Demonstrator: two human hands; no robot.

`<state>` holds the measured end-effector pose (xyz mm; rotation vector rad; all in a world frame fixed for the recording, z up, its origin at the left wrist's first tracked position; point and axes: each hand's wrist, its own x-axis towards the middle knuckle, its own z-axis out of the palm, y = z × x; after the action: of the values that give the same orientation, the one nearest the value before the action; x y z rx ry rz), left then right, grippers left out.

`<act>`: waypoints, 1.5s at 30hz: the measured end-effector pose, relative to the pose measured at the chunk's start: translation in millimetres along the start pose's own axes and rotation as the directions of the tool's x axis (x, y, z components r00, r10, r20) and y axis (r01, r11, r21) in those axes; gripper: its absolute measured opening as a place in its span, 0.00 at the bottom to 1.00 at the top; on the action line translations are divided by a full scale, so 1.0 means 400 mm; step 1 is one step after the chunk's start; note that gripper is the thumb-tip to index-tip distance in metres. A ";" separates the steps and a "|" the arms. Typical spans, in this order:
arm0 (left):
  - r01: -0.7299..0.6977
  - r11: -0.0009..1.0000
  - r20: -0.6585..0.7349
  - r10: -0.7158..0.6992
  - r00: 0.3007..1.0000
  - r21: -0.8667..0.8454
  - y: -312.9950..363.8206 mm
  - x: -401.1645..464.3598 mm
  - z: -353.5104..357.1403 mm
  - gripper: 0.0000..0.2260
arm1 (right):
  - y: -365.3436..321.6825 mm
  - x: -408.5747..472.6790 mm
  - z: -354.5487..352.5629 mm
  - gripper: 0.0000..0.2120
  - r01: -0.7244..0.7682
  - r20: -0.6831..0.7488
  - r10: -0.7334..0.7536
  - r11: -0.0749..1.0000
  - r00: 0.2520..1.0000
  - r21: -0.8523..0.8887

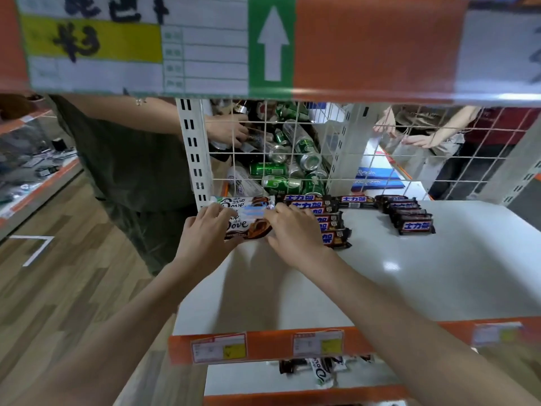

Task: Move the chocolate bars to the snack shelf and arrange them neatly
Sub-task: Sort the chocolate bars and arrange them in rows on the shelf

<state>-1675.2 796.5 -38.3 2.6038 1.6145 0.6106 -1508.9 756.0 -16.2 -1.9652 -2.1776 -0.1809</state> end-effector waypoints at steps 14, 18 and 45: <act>-0.106 0.993 0.067 0.110 0.992 -0.059 0.333 -0.033 0.009 0.22 | 0.223 -0.237 -0.114 0.12 -0.162 -0.001 0.163 0.985 0.987 -0.058; -0.106 0.992 0.102 0.113 0.988 -0.071 0.458 -0.066 0.021 0.23 | 0.290 -0.339 -0.135 0.15 -0.180 -0.056 0.175 0.978 0.983 -0.107; -0.045 0.992 0.248 0.074 0.966 -0.120 0.753 -0.642 0.151 0.18 | 0.302 -0.954 -0.046 0.16 -0.176 0.058 0.174 0.984 0.983 0.035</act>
<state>-1496.5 445.3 -110.1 2.5329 1.3888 0.3433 -1351.5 395.3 -91.6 -2.1489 -2.0093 -0.0567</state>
